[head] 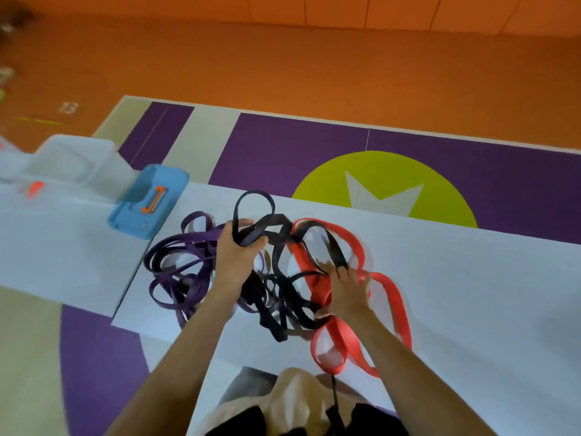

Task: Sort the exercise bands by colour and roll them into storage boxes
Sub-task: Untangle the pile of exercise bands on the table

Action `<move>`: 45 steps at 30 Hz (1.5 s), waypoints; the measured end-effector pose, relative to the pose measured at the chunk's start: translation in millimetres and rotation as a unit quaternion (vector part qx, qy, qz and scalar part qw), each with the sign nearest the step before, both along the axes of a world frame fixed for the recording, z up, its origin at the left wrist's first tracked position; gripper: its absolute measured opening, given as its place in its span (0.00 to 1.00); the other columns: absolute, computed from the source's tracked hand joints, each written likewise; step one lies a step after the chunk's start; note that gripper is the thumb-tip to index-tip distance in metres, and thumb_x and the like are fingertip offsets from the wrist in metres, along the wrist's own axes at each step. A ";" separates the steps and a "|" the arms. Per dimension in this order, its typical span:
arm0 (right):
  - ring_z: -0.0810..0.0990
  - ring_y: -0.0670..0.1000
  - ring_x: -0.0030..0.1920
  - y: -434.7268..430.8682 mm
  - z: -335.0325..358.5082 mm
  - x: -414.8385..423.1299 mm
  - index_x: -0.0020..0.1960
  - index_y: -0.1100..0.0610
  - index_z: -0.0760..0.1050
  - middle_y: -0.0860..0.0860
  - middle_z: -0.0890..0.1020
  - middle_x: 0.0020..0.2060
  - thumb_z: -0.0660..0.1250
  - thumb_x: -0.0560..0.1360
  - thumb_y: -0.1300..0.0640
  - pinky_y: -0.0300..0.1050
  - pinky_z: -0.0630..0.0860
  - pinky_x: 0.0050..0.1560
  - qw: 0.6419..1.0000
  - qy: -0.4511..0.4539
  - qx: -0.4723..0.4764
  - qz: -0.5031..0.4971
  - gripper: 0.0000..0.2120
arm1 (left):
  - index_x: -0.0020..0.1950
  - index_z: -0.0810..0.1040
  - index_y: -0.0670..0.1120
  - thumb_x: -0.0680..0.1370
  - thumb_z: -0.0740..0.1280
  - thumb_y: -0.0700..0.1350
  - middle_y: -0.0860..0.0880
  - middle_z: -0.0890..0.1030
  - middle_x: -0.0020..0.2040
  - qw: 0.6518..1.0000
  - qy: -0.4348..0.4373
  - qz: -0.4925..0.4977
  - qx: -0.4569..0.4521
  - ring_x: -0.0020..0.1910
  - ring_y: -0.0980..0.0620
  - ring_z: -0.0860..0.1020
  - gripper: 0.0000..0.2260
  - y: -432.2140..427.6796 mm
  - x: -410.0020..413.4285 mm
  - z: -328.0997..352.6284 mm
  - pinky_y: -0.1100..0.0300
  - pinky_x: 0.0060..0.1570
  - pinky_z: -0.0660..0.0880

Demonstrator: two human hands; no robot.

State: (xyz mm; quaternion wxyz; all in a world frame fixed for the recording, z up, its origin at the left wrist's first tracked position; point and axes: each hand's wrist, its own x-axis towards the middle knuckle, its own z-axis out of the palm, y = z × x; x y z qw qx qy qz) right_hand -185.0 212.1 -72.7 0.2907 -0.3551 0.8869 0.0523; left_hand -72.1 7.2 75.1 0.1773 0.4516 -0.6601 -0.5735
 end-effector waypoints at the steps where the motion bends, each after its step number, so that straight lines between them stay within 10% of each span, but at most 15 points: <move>1: 0.62 0.61 0.78 -5.1 1.9 0.7 0.82 0.52 0.52 0.53 0.68 0.73 0.76 0.61 0.25 0.74 0.57 0.74 0.999 0.016 0.033 0.013 0.62 | 0.60 0.79 0.47 0.76 0.77 0.37 0.51 0.83 0.53 1.000 0.006 0.013 -0.002 0.49 0.55 0.82 0.15 -0.8 1.5 1.4 0.55 0.55 0.79; 6: 0.67 0.60 0.74 10.5 6.9 -13.0 0.75 0.51 0.69 0.52 0.74 0.69 0.76 0.68 0.33 0.68 0.61 0.72 0.997 -0.008 0.081 0.009 0.42 | 0.56 0.79 0.55 0.75 0.78 0.43 0.44 0.85 0.55 0.999 0.020 0.044 -0.022 0.55 0.44 0.84 0.15 -13.3 3.2 5.2 0.44 0.60 0.79; 12: 0.84 0.56 0.55 86.9 18.1 -33.1 0.52 0.48 0.79 0.47 0.84 0.49 0.70 0.69 0.46 0.50 0.78 0.51 0.974 -0.065 -0.163 -0.143 0.13 | 0.61 0.77 0.46 0.78 0.75 0.38 0.48 0.82 0.53 0.999 0.027 0.033 -0.029 0.49 0.54 0.81 0.15 -22.0 -1.8 6.1 0.57 0.54 0.76; 18: 0.84 0.61 0.46 113.8 55.2 -62.4 0.51 0.48 0.78 0.52 0.86 0.41 0.68 0.70 0.49 0.54 0.79 0.47 0.909 -0.034 -0.290 -0.298 0.10 | 0.59 0.77 0.52 0.78 0.75 0.38 0.43 0.84 0.50 0.998 0.040 -0.025 -0.032 0.43 0.55 0.82 0.15 -18.9 -13.9 3.0 0.55 0.49 0.79; 21: 0.85 0.57 0.43 125.4 73.6 -77.5 0.48 0.53 0.82 0.50 0.87 0.40 0.69 0.73 0.36 0.53 0.80 0.46 0.853 -0.004 -0.349 -0.389 0.20 | 0.61 0.76 0.45 0.78 0.74 0.37 0.51 0.81 0.45 0.995 0.032 -0.065 -0.063 0.37 0.66 0.78 0.14 -8.0 -22.6 0.9 0.71 0.42 0.74; 26: 0.85 0.50 0.42 150.1 90.5 -88.9 0.45 0.52 0.82 0.47 0.87 0.37 0.63 0.73 0.29 0.50 0.78 0.48 0.783 0.021 -0.394 -0.482 0.27 | 0.58 0.76 0.48 0.78 0.74 0.38 0.53 0.82 0.48 0.988 0.002 -0.145 -0.057 0.45 0.60 0.80 0.13 14.0 -34.2 -21.4 0.64 0.45 0.73; 30: 0.84 0.59 0.46 171.3 64.2 -83.7 0.58 0.49 0.73 0.53 0.85 0.43 0.70 0.74 0.33 0.57 0.80 0.50 0.843 0.013 -0.291 -0.452 0.23 | 0.63 0.75 0.48 0.78 0.73 0.38 0.53 0.81 0.53 0.976 -0.033 -0.200 -0.085 0.49 0.52 0.80 0.15 30.5 -38.2 -42.7 0.66 0.43 0.73; 35: 0.77 0.60 0.67 187.2 27.5 -63.4 0.78 0.45 0.65 0.55 0.77 0.67 0.75 0.67 0.38 0.59 0.75 0.66 0.940 -0.072 -0.048 -0.329 0.42 | 0.69 0.71 0.49 0.80 0.72 0.40 0.55 0.80 0.49 0.964 -0.091 -0.239 -0.072 0.47 0.50 0.81 0.19 38.8 -32.9 -68.0 0.66 0.38 0.72; 40: 0.41 0.60 0.84 171.6 21.5 -39.7 0.84 0.41 0.37 0.55 0.41 0.84 0.80 0.66 0.37 0.76 0.49 0.76 0.973 -0.087 0.152 -0.148 0.64 | 0.70 0.68 0.51 0.78 0.72 0.41 0.54 0.80 0.53 0.936 -0.161 -0.295 -0.102 0.51 0.53 0.80 0.23 40.5 -24.3 -92.8 0.64 0.42 0.74; 45: 0.24 0.62 0.78 151.7 33.2 -25.2 0.81 0.39 0.30 0.57 0.24 0.78 0.74 0.60 0.23 0.79 0.33 0.72 0.977 -0.115 0.098 -0.152 0.69 | 0.79 0.64 0.60 0.78 0.73 0.50 0.45 0.75 0.66 0.874 -0.249 -0.397 -0.128 0.61 0.42 0.80 0.32 58.6 -24.8 -127.3 0.48 0.59 0.80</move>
